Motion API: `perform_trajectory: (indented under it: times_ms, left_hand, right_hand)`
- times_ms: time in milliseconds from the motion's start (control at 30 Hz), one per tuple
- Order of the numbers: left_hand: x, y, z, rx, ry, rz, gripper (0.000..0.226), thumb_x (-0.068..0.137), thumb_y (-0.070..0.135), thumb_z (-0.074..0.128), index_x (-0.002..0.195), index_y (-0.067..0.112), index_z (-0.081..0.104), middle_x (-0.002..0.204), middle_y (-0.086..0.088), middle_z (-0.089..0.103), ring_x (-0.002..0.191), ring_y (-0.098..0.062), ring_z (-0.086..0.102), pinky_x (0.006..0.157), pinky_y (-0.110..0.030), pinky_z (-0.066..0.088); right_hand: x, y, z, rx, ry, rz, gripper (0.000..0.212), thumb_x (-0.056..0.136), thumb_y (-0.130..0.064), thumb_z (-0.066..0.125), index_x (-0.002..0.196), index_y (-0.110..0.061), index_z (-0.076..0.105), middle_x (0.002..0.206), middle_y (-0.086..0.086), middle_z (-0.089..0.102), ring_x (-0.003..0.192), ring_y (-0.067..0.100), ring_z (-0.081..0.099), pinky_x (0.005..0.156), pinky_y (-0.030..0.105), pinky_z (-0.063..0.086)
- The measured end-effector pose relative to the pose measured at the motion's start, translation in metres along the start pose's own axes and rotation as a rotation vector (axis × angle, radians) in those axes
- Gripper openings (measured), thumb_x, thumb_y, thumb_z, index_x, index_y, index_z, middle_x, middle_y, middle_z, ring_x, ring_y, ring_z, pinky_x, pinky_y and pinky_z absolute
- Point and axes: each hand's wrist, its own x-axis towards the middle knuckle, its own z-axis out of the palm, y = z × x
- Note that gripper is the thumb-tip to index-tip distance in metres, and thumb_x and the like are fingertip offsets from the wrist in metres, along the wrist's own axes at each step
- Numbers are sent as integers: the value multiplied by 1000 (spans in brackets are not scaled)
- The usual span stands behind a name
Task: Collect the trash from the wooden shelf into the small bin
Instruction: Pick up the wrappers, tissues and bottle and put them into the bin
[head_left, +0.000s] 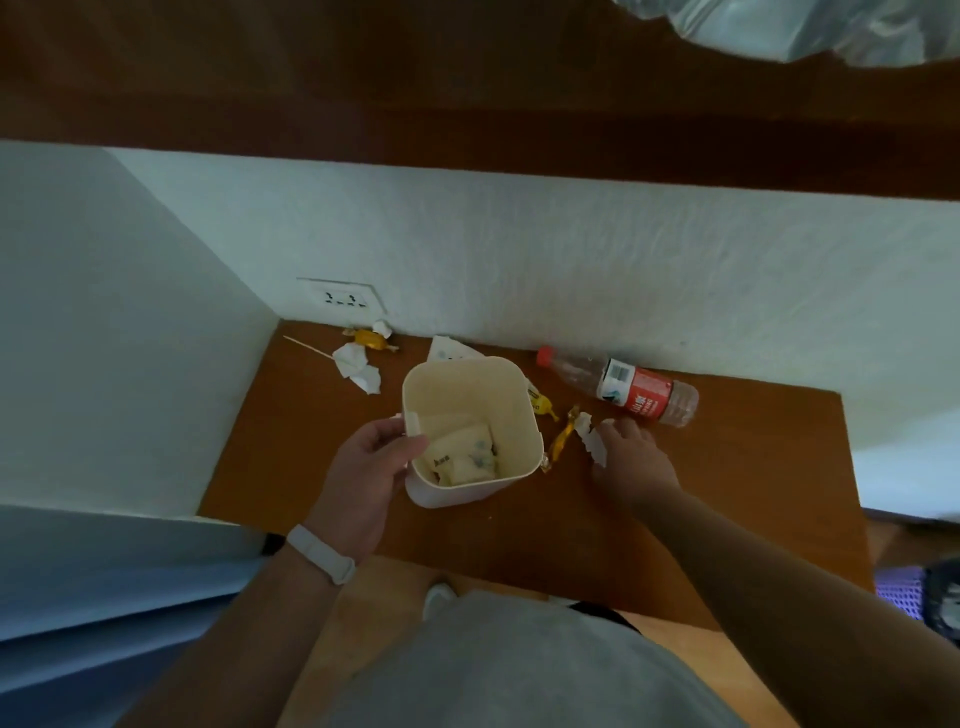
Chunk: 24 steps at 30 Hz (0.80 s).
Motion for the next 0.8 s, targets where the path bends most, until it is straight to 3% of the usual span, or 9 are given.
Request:
perform_trajectory:
  times_ms: [300,400,567,700,800]
  left_hand:
    - [3,-3,5,-29,26,9,20,86,8,70,106,7,69,102,-12,77,85,-21,75,66,-29,58]
    - [4,-2,8,-11,12,14,22,87,9,69,109,6,68,103,-12,76,88,-23,74,69,-32,57]
    - [9,0,14,42,-22,23,23,88,9,69,110,7,68,105,-11,75,93,-24,72,80,-39,57]
    - [14,-2,19,73,-59,53,22,85,9,72,107,10,69,97,-5,78,86,-18,75,64,-26,56]
    - [14,-4,24,137,-90,103,24,84,10,73,108,13,68,102,-9,76,96,-25,72,73,-32,56]
  right_hand:
    - [4,11,-5,19,-97,23,15,96,-27,46,104,-23,57,88,-4,54,78,14,55,67,33,51]
    - [-3,8,-13,82,-58,22,9,95,-24,48,93,-25,56,84,-3,57,73,12,55,67,34,53]
    - [-18,-27,-51,287,164,-43,14,95,-21,51,83,-22,59,75,-6,60,65,14,59,59,36,55]
    - [-33,-68,-88,439,339,-183,13,91,-16,52,85,-23,62,77,-13,58,61,8,54,49,23,36]
    - [-44,-94,-103,426,334,-279,12,91,-19,49,86,-23,59,76,-5,59,65,10,53,53,30,44]
